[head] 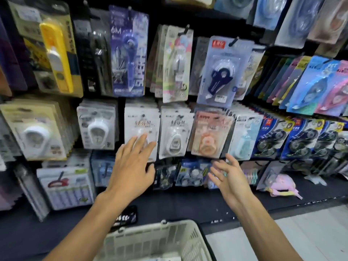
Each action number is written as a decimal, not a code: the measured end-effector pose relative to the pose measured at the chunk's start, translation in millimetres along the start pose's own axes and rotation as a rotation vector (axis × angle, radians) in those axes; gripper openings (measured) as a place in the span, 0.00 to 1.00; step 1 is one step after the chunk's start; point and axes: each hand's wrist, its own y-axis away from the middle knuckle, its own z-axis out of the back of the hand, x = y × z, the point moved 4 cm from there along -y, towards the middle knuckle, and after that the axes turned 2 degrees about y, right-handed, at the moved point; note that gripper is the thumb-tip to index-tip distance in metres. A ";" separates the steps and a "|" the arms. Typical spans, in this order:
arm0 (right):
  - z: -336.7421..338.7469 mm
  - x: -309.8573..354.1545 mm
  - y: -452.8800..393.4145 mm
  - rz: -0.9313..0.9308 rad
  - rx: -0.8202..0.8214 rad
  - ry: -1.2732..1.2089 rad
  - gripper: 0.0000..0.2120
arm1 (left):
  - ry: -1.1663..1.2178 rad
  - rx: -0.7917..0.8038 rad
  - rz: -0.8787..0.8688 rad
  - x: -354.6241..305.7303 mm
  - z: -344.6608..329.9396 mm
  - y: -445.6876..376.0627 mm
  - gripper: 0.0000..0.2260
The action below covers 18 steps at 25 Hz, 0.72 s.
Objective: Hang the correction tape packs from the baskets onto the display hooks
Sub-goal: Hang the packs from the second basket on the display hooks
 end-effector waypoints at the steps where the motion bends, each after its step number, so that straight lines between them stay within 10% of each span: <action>1: -2.9 -20.3 2.2 -0.060 0.007 0.096 0.20 | 0.065 -0.028 0.032 1.6 -3.3 9.0 0.26; 10: 70.6 -314.4 48.5 -0.591 0.390 1.313 0.05 | 0.112 1.113 0.446 103.7 -196.2 208.5 0.22; 15: 111.8 -380.9 60.1 -0.776 0.682 1.648 0.34 | 0.186 1.102 0.800 146.0 -272.3 298.3 0.29; 18: 109.4 -395.9 63.3 -0.800 0.802 1.883 0.25 | 0.144 1.083 0.856 152.4 -303.1 312.4 0.30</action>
